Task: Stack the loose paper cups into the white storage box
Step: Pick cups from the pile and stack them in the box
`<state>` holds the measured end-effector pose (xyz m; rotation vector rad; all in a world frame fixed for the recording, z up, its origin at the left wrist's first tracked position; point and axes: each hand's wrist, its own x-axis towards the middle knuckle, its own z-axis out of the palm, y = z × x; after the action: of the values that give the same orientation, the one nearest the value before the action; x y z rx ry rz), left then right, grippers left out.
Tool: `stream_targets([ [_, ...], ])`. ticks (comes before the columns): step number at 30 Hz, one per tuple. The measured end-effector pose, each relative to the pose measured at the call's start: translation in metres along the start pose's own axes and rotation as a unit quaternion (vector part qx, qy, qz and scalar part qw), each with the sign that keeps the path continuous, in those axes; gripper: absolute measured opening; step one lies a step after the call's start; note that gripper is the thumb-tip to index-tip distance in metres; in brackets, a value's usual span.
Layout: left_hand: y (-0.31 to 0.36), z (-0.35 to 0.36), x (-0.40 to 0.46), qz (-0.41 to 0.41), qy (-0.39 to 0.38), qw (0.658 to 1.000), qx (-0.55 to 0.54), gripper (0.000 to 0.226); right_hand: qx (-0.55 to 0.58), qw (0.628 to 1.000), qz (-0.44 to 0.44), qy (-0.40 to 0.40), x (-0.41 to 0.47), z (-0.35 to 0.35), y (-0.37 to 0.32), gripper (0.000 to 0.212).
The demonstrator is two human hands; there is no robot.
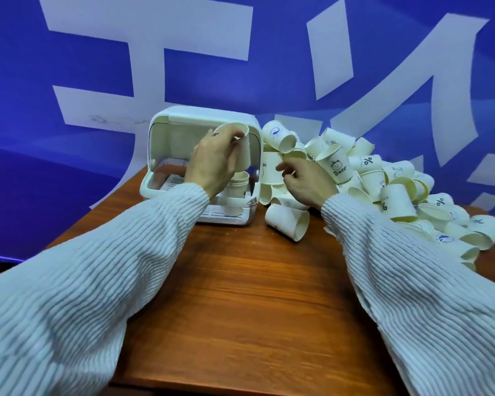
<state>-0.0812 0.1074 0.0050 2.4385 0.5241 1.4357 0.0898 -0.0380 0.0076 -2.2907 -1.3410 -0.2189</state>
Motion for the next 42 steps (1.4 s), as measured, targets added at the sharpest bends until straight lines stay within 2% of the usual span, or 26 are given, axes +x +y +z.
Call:
stream_targets([
  [2, -0.001, 0.009, 0.001, -0.005, -0.037, 0.999, 0.032, 0.026, -0.013, 1.0, 0.0, -0.026, -0.006, -0.004, 0.011, 0.038],
  [5, -0.003, 0.021, 0.0, -0.018, -0.135, 0.984, 0.119, 0.03, -0.018, 0.992, -0.008, -0.126, -0.016, -0.008, 0.021, 0.044],
  [8, -0.01, 0.03, -0.01, 0.0, -0.211, 0.968, 0.135, 0.028, -0.014, 0.981, -0.009, -0.195, -0.024, -0.01, 0.026, 0.056],
  [10, -0.018, 0.036, -0.021, 0.001, -0.228, 0.968, 0.108, 0.03, -0.021, 0.972, -0.008, -0.234, -0.027, -0.011, 0.03, 0.061],
  [13, -0.025, 0.041, -0.032, 0.002, -0.247, 0.962, 0.117, 0.049, -0.039, 0.962, -0.03, -0.268, -0.032, -0.009, 0.036, 0.06],
  [18, -0.02, 0.039, -0.027, 0.008, -0.275, 0.953, 0.127, 0.062, -0.082, 0.975, -0.077, -0.192, -0.033, 0.003, 0.047, 0.037],
  [20, -0.017, 0.04, -0.032, 0.051, -0.241, 0.961, 0.125, 0.07, -0.076, 0.985, -0.072, -0.134, -0.033, 0.005, 0.048, 0.03],
  [23, -0.001, 0.043, -0.047, 0.155, -0.177, 0.97, 0.06, 0.082, -0.003, 0.999, -0.031, -0.022, -0.03, 0.006, 0.047, 0.018],
  [25, 0.012, 0.049, -0.057, 0.192, -0.194, 0.961, 0.049, 0.096, 0.078, 0.997, -0.002, -0.019, -0.028, 0.005, 0.043, 0.021],
  [27, 0.024, 0.056, -0.064, 0.163, -0.212, 0.962, 0.057, 0.106, 0.161, 0.983, 0.009, -0.082, -0.03, 0.004, 0.037, 0.025],
  [29, 0.03, 0.06, -0.07, 0.092, -0.177, 0.979, 0.043, 0.107, 0.253, 0.958, 0.043, -0.126, -0.033, 0.003, 0.033, 0.028],
  [31, 0.033, 0.061, -0.076, 0.008, -0.118, 0.993, 0.007, 0.105, 0.285, 0.951, 0.096, -0.068, -0.032, 0.004, 0.035, 0.03],
  [33, 0.033, 0.061, -0.082, -0.036, -0.083, 0.996, -0.017, 0.104, 0.154, 0.982, 0.1, 0.049, -0.027, 0.005, 0.046, 0.027],
  [35, 0.03, 0.063, -0.091, -0.023, -0.076, 0.997, -0.014, 0.104, 0.015, 0.993, 0.08, 0.089, -0.027, 0.005, 0.054, 0.034],
  [42, 0.03, 0.063, -0.103, -0.005, -0.102, 0.994, -0.036, 0.101, -0.135, 0.99, 0.025, -0.02, -0.022, 0.012, 0.067, 0.06],
])
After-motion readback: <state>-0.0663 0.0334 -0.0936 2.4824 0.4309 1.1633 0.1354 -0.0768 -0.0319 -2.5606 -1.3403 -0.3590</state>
